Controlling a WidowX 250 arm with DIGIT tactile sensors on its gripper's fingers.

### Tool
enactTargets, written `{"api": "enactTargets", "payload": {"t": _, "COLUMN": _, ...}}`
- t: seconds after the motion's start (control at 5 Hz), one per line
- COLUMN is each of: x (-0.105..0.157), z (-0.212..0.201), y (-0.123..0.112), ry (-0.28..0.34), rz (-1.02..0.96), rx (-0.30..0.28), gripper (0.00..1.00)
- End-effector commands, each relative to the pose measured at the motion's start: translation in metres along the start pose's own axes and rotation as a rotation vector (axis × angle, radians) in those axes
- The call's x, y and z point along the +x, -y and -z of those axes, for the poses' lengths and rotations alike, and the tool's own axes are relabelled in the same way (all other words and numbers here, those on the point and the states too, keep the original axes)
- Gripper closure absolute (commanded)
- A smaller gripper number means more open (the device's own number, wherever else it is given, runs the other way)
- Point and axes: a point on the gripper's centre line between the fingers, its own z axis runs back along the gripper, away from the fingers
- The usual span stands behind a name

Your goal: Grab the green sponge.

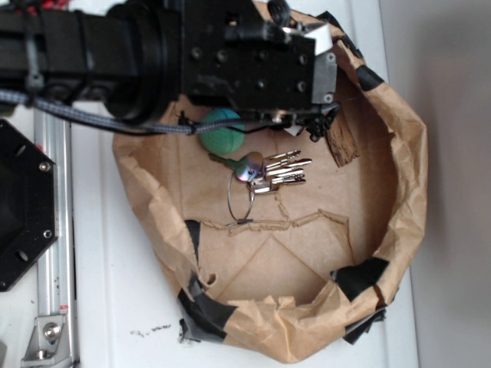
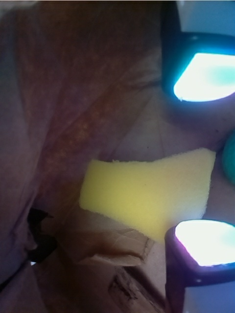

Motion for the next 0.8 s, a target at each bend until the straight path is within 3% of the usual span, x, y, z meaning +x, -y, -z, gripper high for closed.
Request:
{"api": "enactTargets", "payload": {"t": 0.0, "x": 0.018, "z": -0.012, "y": -0.011, "ry": 0.038, "rz": -0.056, "rx": -0.036, "gripper": 0.0}}
{"api": "enactTargets", "payload": {"t": 0.2, "x": 0.018, "z": -0.012, "y": -0.011, "ry": 0.038, "rz": -0.056, "rx": -0.036, "gripper": 0.0}}
{"api": "enactTargets", "payload": {"t": 0.4, "x": 0.024, "z": 0.007, "y": -0.002, "ry": 0.106, "rz": -0.019, "rx": -0.032, "gripper": 0.0}}
{"api": "enactTargets", "payload": {"t": 0.6, "x": 0.021, "z": 0.019, "y": 0.013, "ry": 0.091, "rz": 0.0, "rx": 0.001, "gripper": 0.0}}
